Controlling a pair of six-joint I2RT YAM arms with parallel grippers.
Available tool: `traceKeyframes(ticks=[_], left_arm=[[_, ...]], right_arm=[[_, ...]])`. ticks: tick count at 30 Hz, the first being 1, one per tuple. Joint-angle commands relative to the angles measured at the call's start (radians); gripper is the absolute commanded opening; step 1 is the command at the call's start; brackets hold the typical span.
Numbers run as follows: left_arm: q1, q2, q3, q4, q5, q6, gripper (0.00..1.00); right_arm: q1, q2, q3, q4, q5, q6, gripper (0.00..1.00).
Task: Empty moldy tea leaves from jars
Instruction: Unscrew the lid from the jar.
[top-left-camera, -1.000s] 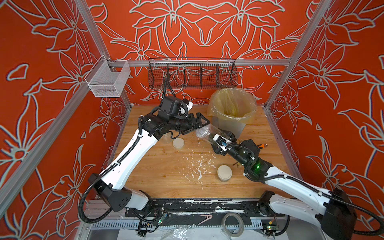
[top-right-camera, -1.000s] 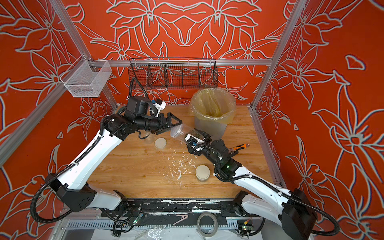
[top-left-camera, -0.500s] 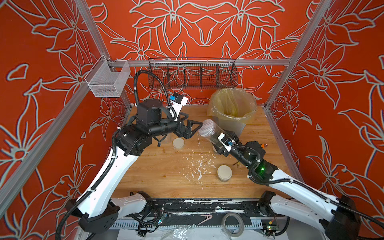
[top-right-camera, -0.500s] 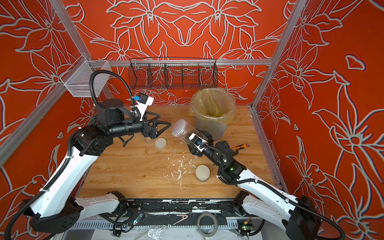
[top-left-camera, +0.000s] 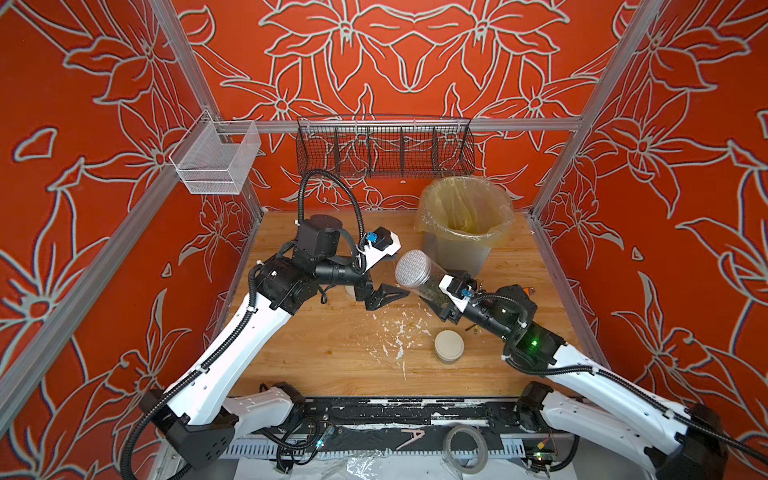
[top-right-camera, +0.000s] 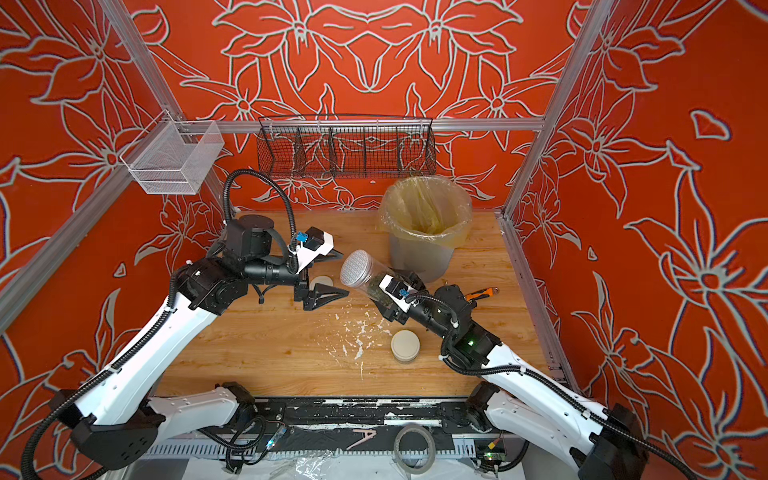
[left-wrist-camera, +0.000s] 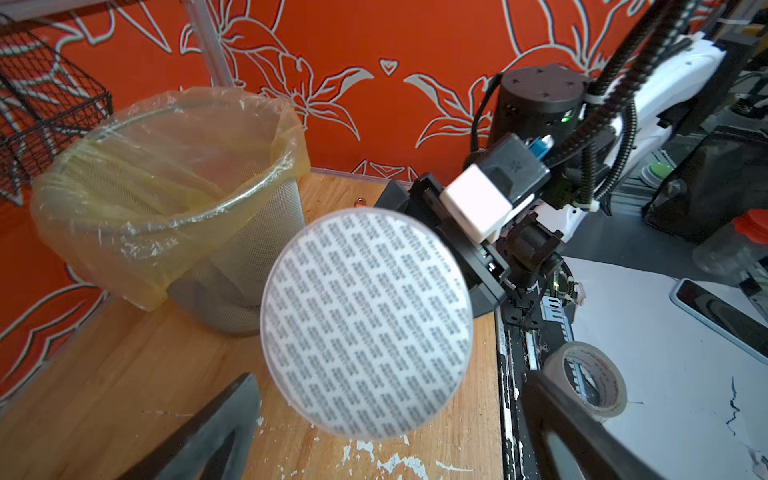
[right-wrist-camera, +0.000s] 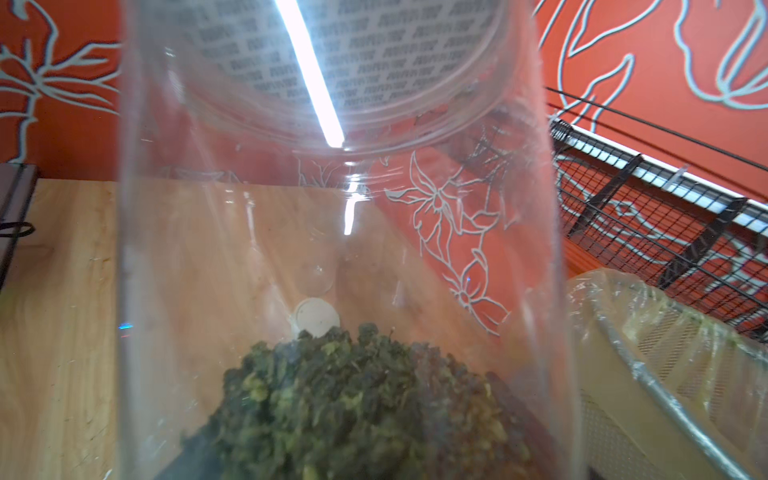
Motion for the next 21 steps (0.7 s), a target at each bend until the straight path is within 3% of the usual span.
traceKeyframes(ticks=[1,18,21], left_arm=[[-0.001,0.030,0.043,-0.009,0.102,0.085,0.97],[-0.009,0.109,0.088,-0.047,0.143,0.087,1.00],[-0.009,0.114,0.090,-0.060,0.134,0.088,0.94]], right_arm=[[-0.004,-0.008,0.015,0.010,-0.091,0.019,0.35],[-0.004,0.004,0.043,0.001,-0.142,0.018,0.35],[-0.004,0.005,0.045,0.001,-0.137,0.018,0.35]])
